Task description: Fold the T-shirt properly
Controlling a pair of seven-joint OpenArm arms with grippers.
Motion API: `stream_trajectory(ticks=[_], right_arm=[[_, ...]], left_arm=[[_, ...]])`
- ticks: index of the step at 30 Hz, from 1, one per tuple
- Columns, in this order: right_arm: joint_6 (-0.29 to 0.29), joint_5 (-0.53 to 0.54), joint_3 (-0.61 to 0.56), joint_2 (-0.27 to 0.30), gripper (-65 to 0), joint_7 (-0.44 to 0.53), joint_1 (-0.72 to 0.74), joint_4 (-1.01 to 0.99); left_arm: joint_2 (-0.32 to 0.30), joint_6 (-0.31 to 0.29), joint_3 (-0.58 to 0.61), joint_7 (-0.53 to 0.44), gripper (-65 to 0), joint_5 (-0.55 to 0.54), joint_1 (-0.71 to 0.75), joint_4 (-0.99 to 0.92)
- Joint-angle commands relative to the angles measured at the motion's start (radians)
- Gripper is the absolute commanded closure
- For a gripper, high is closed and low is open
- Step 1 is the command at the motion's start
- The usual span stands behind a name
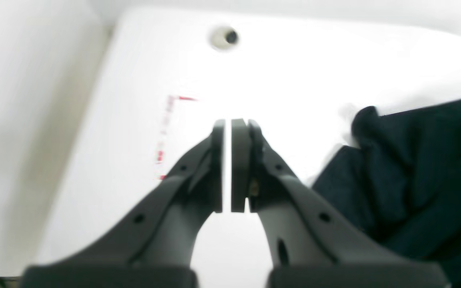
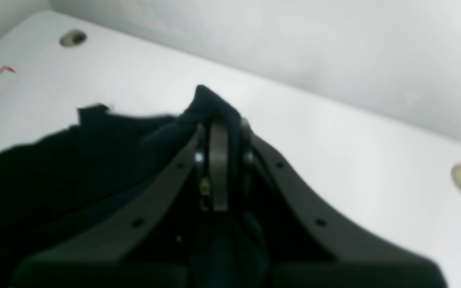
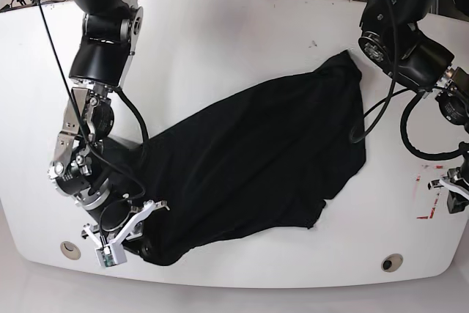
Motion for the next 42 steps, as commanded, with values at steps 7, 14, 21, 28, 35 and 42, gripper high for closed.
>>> stream_trajectory(ticks=[7,14,21,28,35,42], right_arm=[[0.010,0.024,-0.024,-0.004,-0.9,0.054,0.074,-0.114],[0.026,0.016,-0.013,-0.014,-0.7,0.071,0.106,-0.198],[0.017,0.020,-0.014,-0.013,-0.7,0.071,0.108,-0.215],[0.010,0.022,-0.020,-0.010,-0.8,0.056,0.082,-0.189],[0.021,0.020,-0.012,0.007,-0.9,0.028,-0.022,-0.059],[0.019,0.022,-0.008,0.009,-1.1,0.021,-0.083,0.003]], left_arm=[[-0.054,0.013,0.031,0.019,0.0,-0.017,0.064,0.040],[-0.057,0.016,0.063,0.008,-6.1,-0.011,0.138,0.081],[-0.038,0.021,0.079,-0.034,-24.2,-0.015,0.188,0.098],[-0.009,0.020,0.090,-0.064,-28.9,-0.022,0.221,0.097],[-0.004,0.011,0.086,-0.009,-29.6,-0.019,0.220,0.108],[-0.001,-0.008,0.068,0.041,-38.7,-0.072,0.248,0.080]])
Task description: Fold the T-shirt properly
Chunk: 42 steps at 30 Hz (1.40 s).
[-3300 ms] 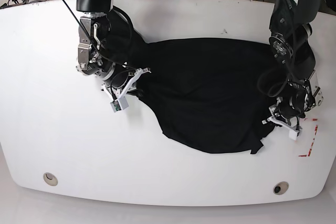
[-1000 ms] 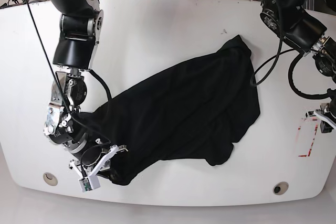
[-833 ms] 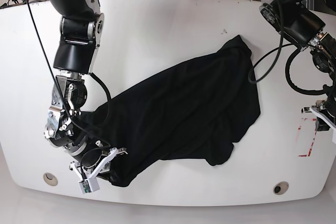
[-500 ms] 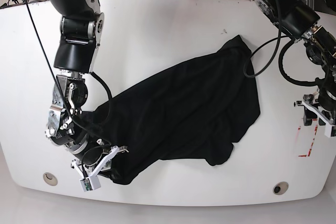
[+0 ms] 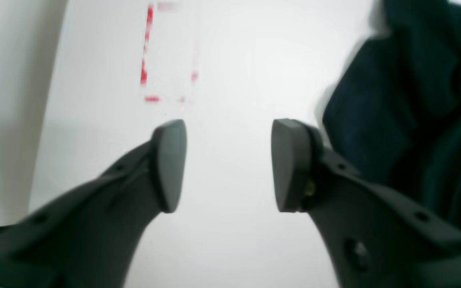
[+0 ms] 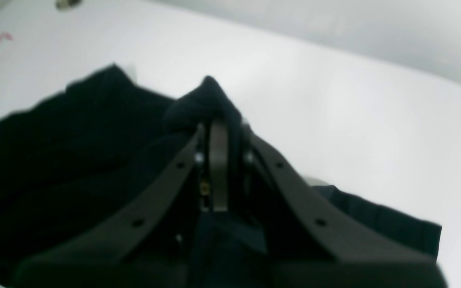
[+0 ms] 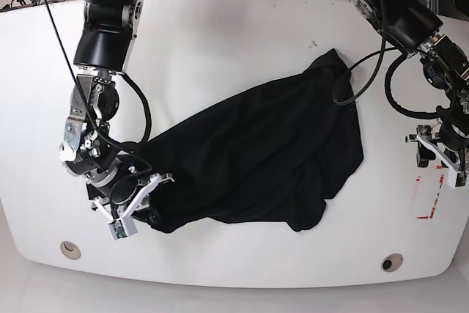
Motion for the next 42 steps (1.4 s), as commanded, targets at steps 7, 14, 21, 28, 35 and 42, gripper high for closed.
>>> stream_trajectory(ticks=[7,14,21,28,35,42], right_arm=[[0.002,0.019,0.007,0.000,-1.0,0.044,0.019,0.028],[0.001,0.020,0.007,0.002,-0.9,0.043,0.012,0.033],[0.000,0.021,0.008,0.003,-0.9,0.039,0.009,0.036],[-0.002,0.019,0.010,0.003,-0.9,0.035,0.011,0.035],[0.000,0.019,0.007,0.003,-1.1,0.035,0.013,0.035],[0.001,0.019,0.009,0.004,-1.2,0.033,0.011,0.040]], left_arm=[[-0.006,-0.007,-0.010,-0.021,-46.2,-0.098,0.019,-0.056],[0.019,-0.007,-0.005,-0.043,-44.9,-0.131,0.021,-0.083],[0.028,-0.007,-0.007,-0.044,-41.8,-0.159,0.010,-0.179],[0.031,-0.007,-0.009,-0.052,-40.5,-0.186,-0.007,-0.280],[0.034,-0.007,0.043,-0.065,-42.1,-0.159,-0.025,-0.315],[0.048,-0.007,0.086,-0.110,-43.1,-0.142,-0.037,-0.361]])
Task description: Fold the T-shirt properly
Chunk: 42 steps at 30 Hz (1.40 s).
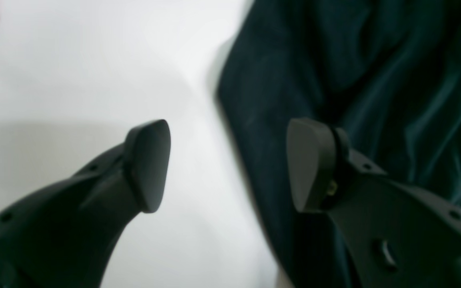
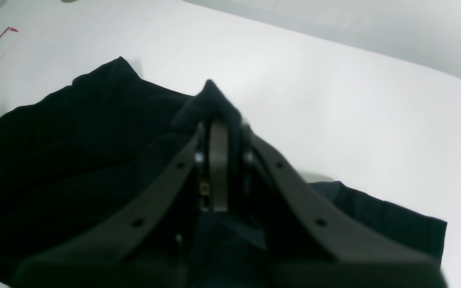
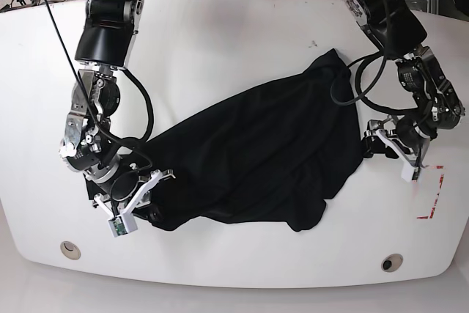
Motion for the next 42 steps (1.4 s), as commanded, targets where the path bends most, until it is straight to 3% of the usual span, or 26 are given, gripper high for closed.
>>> stream_trajectory(ticks=[1,16,42], right_arm=[[0.003,0.017,0.004,0.008,-1.2,0.027,0.026,0.024],[0.003,0.014,0.008,0.008,-1.5,0.022,0.010,0.029],[0.002,0.013,0.011,0.008,-1.6,0.017,-0.004,0.030]], left_arm=[[0.001,-0.001,0.006,-0.031,-43.3,0.001,-0.024,-0.013],[0.045,0.002,0.010,-0.169,-43.8,0.034,-0.050,-0.169],[0.022,0.001,0.066,-0.237,-40.3,0.023,-0.080,-0.325]])
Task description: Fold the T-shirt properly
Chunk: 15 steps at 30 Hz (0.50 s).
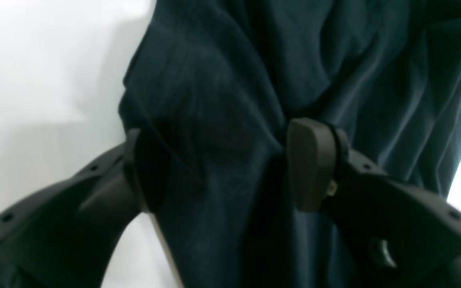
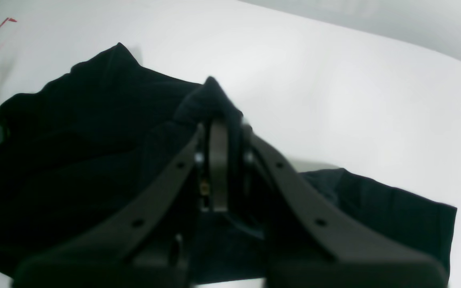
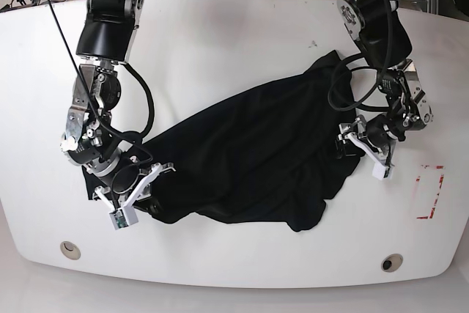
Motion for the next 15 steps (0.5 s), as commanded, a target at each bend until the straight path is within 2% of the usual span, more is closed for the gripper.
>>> stream_trajectory(ticks=[1,4,8,10,12,14,15], right_arm=[[0.002,0.015,0.004,0.009,-1.6,0.025,0.027,0.022],[0.002,0.015,0.004,0.009,-1.7,0.025,0.026,0.022],[0.002,0.013,0.003,0.008,-1.6,0.027,0.027,0.022],[0.002,0.014,0.003,0.008,-1.7,0.027,0.027,0.022],[0.000,0.015,0.003,0.007,-1.5,0.022,0.029,0.023],[-0.001,0.014,0.003,0.008,-1.4,0.022,0.028,0.023],[-0.001,0.014,0.004,0.008,-1.4,0.023,0.029,0.023]], left_arm=[[-0.009,0.001,0.011,-0.010,-40.2,-0.010,-0.023,-0.005],[-0.010,0.005,0.018,-0.016,-37.6,-0.006,-0.022,-0.018],[-0.011,0.003,0.026,-0.029,-28.8,-0.005,-0.022,-0.021],[-0.012,0.003,0.032,-0.036,-21.9,-0.004,-0.023,-0.025],[-0.009,0.002,0.035,-0.019,-6.7,0.001,-0.027,-0.048],[-0.010,0.003,0.038,-0.014,-1.3,0.002,-0.029,-0.052],[-0.010,0.002,0.040,-0.013,-0.8,0.002,-0.029,-0.053]])
